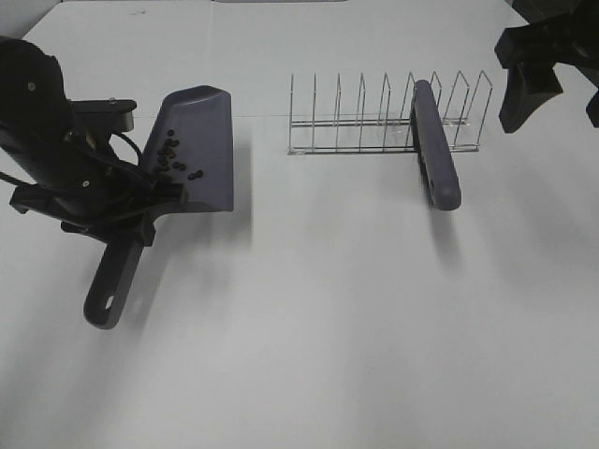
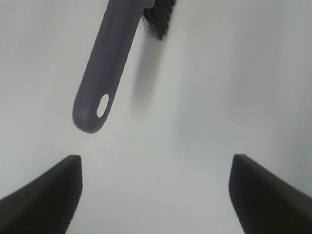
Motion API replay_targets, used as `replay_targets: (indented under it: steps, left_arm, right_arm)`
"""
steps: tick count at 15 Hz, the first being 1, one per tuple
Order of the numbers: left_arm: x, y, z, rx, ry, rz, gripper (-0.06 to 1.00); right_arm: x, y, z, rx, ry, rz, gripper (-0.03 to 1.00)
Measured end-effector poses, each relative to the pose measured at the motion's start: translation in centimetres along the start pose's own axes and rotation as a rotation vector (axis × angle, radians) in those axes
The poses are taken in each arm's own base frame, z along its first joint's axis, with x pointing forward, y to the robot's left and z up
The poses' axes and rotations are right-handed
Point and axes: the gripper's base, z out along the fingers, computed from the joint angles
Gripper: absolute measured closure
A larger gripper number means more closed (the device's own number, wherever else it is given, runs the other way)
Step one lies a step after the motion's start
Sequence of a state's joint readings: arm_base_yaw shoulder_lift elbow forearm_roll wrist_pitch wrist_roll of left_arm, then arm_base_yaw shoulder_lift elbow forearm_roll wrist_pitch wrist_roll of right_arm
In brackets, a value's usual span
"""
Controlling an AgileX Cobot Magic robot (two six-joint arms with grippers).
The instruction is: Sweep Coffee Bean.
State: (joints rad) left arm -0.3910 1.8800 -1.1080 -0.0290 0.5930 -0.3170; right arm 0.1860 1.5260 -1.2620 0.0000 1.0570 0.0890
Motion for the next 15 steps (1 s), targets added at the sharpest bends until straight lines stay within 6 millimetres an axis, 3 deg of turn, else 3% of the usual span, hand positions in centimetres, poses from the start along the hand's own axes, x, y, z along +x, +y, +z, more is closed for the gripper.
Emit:
replay_targets:
  steps: [2, 6, 11, 12, 13, 15]
  left_arm:
    - [-0.6, -0.4, 0.7, 0.014, 0.02, -0.001, 0.59]
    - [-0.4, -0.8, 4.2, 0.013, 0.131, -0.01, 0.59]
    - [0.4, -2.3, 5.4, 0.018, 0.164, 0.038, 0.58]
    - [0.3, -2.4, 5.3, 0.017, 0.169, 0.039, 0.47]
    - [0.0, -2.5, 5.0, 0.014, 0.178, 0.045, 0.23]
    - [-0.1, -2.5, 4.3, 0.0, 0.198, 0.068, 0.17]
  right_arm:
    - [1.8, -0.1, -0.5, -0.012, -0.018, 0.006, 0.25]
    - [5.7, -0.4, -1.8, -0.015, -0.047, 0.007, 0.25]
    - [8.3, -0.6, -2.8, -0.019, -0.077, 0.007, 0.25]
    - [8.8, -0.7, -2.9, -0.019, -0.076, 0.007, 0.25]
    - [9.9, -0.8, -3.3, -0.019, -0.074, 0.007, 0.25]
    - [11.2, -0.9, -4.5, -0.023, -0.114, 0.007, 0.25]
